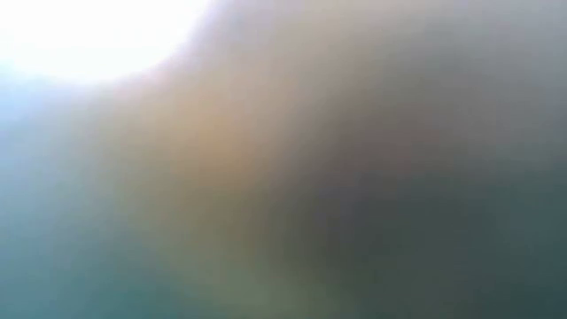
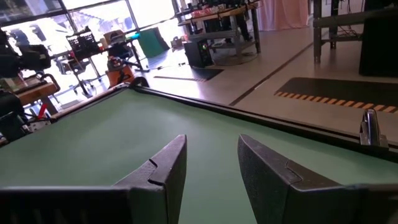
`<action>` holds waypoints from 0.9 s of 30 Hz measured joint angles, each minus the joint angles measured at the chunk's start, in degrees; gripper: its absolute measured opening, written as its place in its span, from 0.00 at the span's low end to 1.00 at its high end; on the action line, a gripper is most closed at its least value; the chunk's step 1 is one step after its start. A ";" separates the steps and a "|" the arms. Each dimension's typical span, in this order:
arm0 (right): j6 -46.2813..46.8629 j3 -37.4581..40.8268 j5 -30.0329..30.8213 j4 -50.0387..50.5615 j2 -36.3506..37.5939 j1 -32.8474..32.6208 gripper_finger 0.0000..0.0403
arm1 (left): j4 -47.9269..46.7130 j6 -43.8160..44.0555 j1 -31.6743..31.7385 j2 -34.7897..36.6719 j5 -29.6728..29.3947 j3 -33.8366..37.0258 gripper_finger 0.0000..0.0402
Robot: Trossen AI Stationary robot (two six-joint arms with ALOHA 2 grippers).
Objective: Sort Maruchan noodles
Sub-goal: Return to Home Position
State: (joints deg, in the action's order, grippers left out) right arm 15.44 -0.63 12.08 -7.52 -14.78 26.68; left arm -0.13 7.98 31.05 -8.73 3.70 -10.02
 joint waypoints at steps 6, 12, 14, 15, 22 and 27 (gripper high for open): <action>0.00 -0.04 -0.01 0.00 0.00 0.00 0.33 | 0.03 3.67 0.00 3.79 -0.17 3.09 0.52; 0.00 -0.04 0.00 -0.01 -0.01 0.00 0.33 | 0.05 7.02 0.00 7.56 -0.22 5.26 0.52; -0.01 -0.04 0.00 -0.01 -0.01 0.00 0.33 | 0.05 8.14 0.00 8.66 -0.23 5.60 0.52; 0.00 -0.05 -0.01 0.00 -0.01 0.00 0.33 | 0.07 8.43 0.00 8.78 -0.22 5.70 0.52; 0.00 -0.06 0.00 0.00 -0.01 0.00 0.33 | 0.03 9.31 -0.02 8.77 -0.31 6.20 0.52; 0.00 -0.06 0.00 0.00 -0.01 0.00 0.33 | -0.01 9.31 -0.02 8.69 -0.31 6.76 0.52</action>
